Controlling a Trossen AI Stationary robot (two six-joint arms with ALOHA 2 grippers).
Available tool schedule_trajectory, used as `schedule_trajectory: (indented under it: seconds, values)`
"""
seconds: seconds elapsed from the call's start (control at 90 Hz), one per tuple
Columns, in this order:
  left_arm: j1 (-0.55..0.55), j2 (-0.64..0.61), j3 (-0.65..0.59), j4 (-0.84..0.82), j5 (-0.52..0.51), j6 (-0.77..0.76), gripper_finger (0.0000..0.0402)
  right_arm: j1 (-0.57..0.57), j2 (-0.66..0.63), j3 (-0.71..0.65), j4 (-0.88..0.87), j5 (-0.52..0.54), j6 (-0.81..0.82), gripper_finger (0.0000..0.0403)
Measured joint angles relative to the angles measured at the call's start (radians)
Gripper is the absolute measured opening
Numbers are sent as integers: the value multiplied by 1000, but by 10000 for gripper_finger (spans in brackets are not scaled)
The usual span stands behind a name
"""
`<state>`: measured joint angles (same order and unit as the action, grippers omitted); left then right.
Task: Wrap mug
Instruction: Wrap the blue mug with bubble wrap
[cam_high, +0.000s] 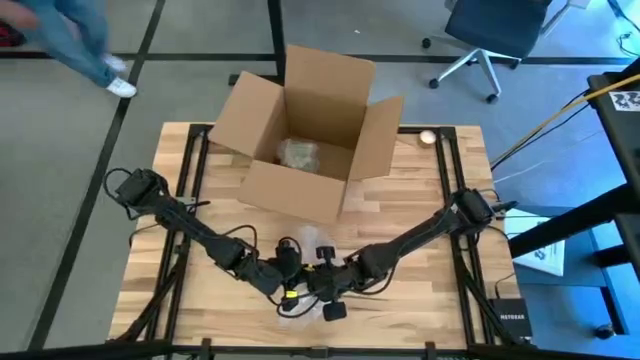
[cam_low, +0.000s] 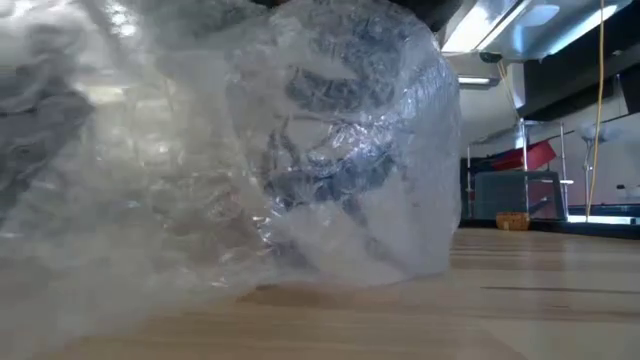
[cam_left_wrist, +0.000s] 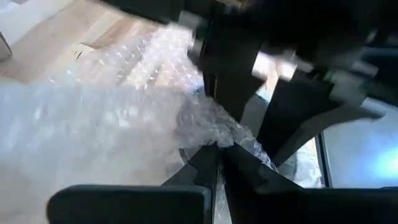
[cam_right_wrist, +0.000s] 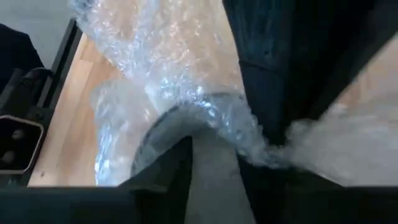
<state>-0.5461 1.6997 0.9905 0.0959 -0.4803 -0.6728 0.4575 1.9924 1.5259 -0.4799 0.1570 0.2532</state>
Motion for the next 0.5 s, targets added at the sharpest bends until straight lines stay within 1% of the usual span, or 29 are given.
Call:
schedule_trajectory:
  seconds: [0.378, 0.5]
  values:
    - [-1, 0, 0, -2, -1, -3, 0, -1, -105, 2, -93, 7, -24, 127]
    - [-1, 0, 0, -2, -1, -1, 0, 17, -143, 3, -171, -12, 41, 127]
